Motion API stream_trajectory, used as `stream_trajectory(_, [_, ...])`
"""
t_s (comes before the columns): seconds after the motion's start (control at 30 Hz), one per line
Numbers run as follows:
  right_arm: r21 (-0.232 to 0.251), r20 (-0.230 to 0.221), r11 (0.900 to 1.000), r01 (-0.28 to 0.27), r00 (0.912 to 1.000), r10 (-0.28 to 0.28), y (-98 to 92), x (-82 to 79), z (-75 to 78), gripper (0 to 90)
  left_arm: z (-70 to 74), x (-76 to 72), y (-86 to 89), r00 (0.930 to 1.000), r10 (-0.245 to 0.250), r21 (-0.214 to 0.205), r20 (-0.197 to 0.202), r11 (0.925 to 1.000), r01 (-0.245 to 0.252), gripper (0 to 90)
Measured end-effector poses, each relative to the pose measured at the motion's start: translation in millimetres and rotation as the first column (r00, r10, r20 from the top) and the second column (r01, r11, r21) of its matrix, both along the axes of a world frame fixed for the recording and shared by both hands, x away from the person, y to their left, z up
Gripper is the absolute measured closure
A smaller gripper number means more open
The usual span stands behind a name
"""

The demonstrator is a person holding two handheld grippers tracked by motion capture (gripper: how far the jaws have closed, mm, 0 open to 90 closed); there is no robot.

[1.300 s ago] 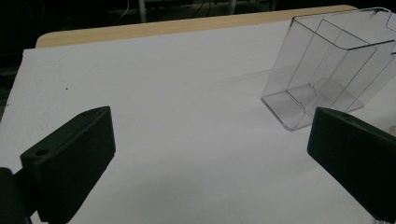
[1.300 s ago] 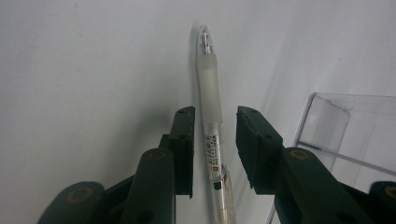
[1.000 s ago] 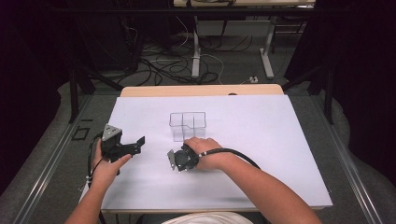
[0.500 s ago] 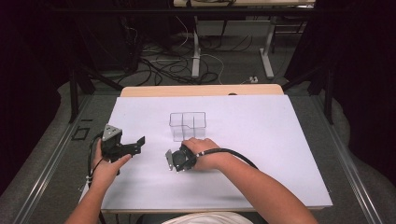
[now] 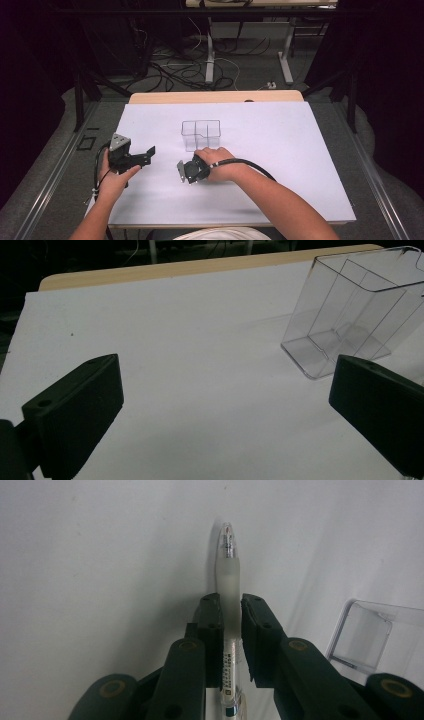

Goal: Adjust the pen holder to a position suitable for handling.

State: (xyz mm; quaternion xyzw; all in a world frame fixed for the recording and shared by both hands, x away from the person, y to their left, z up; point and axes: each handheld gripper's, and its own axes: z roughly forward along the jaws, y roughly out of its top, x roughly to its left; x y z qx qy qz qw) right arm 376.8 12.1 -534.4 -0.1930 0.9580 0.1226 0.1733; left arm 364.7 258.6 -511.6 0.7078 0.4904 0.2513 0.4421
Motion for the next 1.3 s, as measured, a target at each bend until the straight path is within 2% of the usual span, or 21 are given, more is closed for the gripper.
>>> stream_trajectory(0.07, [-0.015, -0.004, 0.9998, 0.009, 1.0, -0.009, 0.2, -0.7, 1.0, 79.7, -0.1, 0.0, 0.0, 1.0, 0.0, 0.0, 0.0, 1.0, 0.0, 0.9])
stream_trajectory(0.1, [0.0, 0.0, 1.0, 0.006, 1.0, -0.006, 0.0, -0.5, 0.0, 79.8, -0.1, 0.0, 0.0, 1.0, 0.0, 0.0, -0.001, 1.0, 0.0, 0.9])
stream_trajectory(0.37, [-0.011, -0.009, 0.9994, 0.032, 0.9994, -0.032, 0.0, -0.1, 2.2, 79.9, -0.2, 0.1, 0.1, 1.0, 0.001, 0.0, -0.001, 1.0, -0.001, 0.9])
stream_trajectory(0.5, [0.031, -0.03, 0.9981, 0.053, 0.9982, -0.052, 0.1, -0.2, 4.9, 80.0, -0.3, 0.1, 0.1, 1.0, 0.001, 0.0, -0.001, 1.0, -0.001, 0.9])
stream_trajectory(0.63, [0.053, -0.04, 0.9962, 0.069, 0.997, -0.067, -0.5, 0.9, 9.1, 80.0, -0.1, 0.0, 0.2, 1.0, 0.001, 0.0, -0.002, 1.0, -0.001, 0.9])
stream_trajectory(0.9, [0.061, -0.047, 0.9922, 0.108, 0.9933, -0.105, -2.8, 2.1, 14.6, 80.0, -0.4, 0.0, 0.1, 1.0, 0.0, 0.001, -0.005, 1.0, 0.0, 0.9])
stream_trajectory(1.0, [0.086, -0.062, 0.9886, 0.124, 0.991, -0.119, -3.3, 2.3, 17.4, 80.1, -0.6, 0.1, 0.1, 1.0, 0.001, 0.0, -0.004, 1.0, -0.001, 0.9])
stream_trajectory(1.07, [0.101, -0.054, 0.9876, 0.12, 0.9919, -0.115, -3.5, 3.6, 19.1, 80.1, -0.8, 0.1, 0.0, 1.0, 0.002, -0.001, -0.005, 1.0, -0.002, 0.9])
stream_trajectory(1.17, [0.104, -0.075, 0.9822, 0.156, 0.986, -0.149, -4.8, 4.2, 21.7, 80.2, -0.8, 0.0, 0.0, 1.0, 0.002, -0.002, -0.006, 1.0, -0.002, 0.9])
stream_trajectory(1.2, [0.109, -0.073, 0.9821, 0.154, 0.9865, -0.147, -5.2, 5.3, 22.1, 80.2, -0.8, 0.0, 0.0, 1.0, 0.001, -0.001, -0.006, 1.0, -0.001, 0.9])
stream_trajectory(1.3, [0.095, -0.097, 0.973, 0.211, 0.9747, -0.201, -6.6, 5.6, 24.0, 80.3, -1.0, 0.1, -0.1, 1.0, 0.002, -0.002, -0.007, 1.0, -0.002, 0.9])
